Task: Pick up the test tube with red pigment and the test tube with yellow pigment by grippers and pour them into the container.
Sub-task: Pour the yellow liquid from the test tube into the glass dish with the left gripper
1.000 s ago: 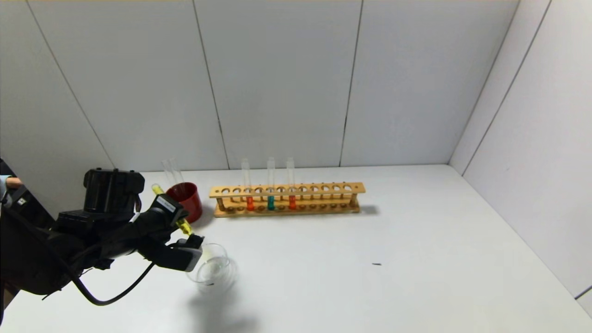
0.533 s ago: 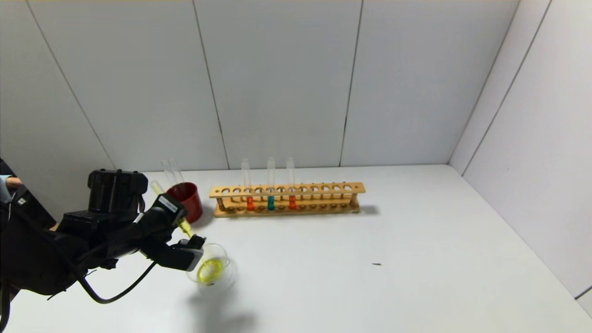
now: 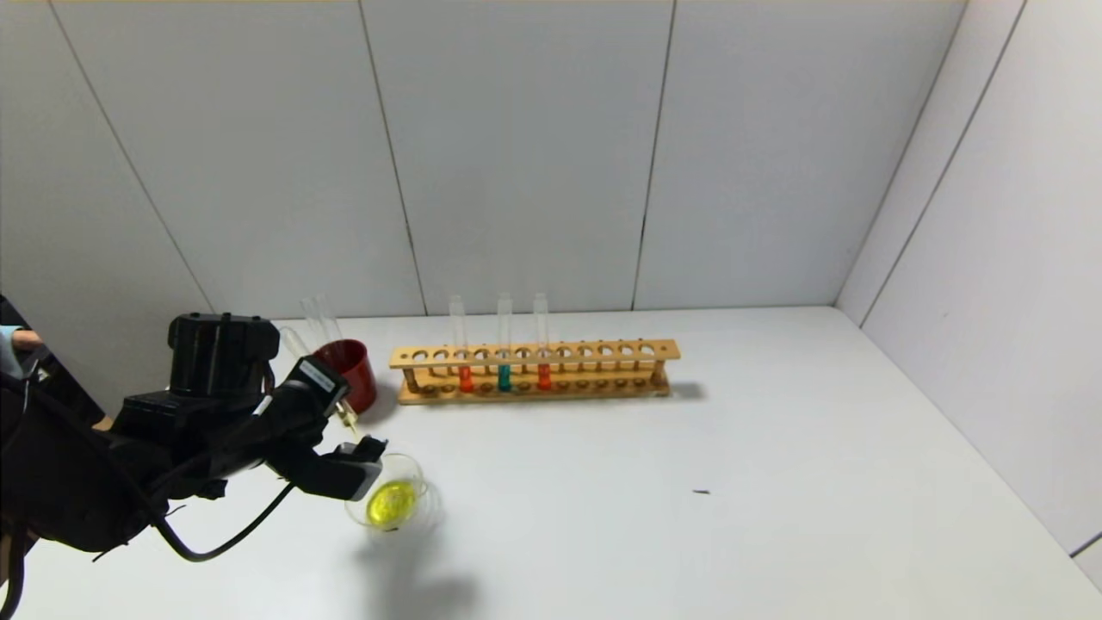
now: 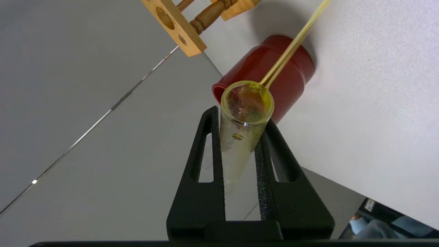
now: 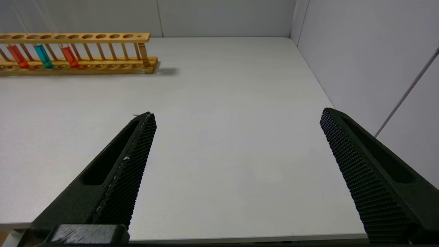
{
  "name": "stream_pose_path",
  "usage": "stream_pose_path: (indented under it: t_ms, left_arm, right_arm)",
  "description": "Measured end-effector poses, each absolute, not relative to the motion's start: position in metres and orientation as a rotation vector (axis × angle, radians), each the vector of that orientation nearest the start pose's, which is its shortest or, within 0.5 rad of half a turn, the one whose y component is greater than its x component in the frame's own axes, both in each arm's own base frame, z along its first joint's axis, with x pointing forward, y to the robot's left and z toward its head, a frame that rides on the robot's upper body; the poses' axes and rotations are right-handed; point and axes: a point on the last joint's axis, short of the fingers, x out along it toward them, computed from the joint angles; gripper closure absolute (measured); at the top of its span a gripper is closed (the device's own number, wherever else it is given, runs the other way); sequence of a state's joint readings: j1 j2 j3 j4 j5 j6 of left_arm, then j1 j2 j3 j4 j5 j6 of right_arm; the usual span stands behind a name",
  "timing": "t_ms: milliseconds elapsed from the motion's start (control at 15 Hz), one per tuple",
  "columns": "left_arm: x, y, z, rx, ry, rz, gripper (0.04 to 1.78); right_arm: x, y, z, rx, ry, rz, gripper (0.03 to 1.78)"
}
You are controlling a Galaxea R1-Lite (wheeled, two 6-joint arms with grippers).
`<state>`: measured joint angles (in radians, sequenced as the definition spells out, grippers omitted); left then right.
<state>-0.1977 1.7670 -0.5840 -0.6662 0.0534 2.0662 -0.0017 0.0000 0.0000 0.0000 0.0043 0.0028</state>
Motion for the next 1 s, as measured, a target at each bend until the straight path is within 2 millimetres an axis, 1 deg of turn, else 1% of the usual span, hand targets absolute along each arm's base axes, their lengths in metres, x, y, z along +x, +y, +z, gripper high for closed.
stream_pose_path:
  t_ms: [400, 667, 800, 933, 1000]
  left_arm:
    - [0.275, -0.056, 0.116, 2.143, 0.133, -0.621, 1.51]
    - [0.27, -0.058, 0.121, 2.106, 0.119, -0.605, 1.51]
    - [0.264, -0.058, 0.126, 1.988, 0.14, -0.567, 1.51]
    - [0.255, -0.056, 0.136, 1.786, 0.167, -0.498, 1.51]
    - [0.25, -0.055, 0.144, 1.644, 0.178, -0.44, 1.51]
  right_arm:
    - [-0.023, 0.0, 0.075, 0.004, 0.0, 0.002, 0.06]
    - [-0.023, 0.0, 0.075, 0.003, 0.0, 0.003, 0.06]
    - [-0.023, 0.0, 0.075, 0.003, 0.0, 0.003, 0.06]
    - [-0.023, 0.0, 0.075, 0.003, 0.0, 0.002, 0.06]
    - [-0.023, 0.0, 0.075, 0.003, 0.0, 0.003, 0.06]
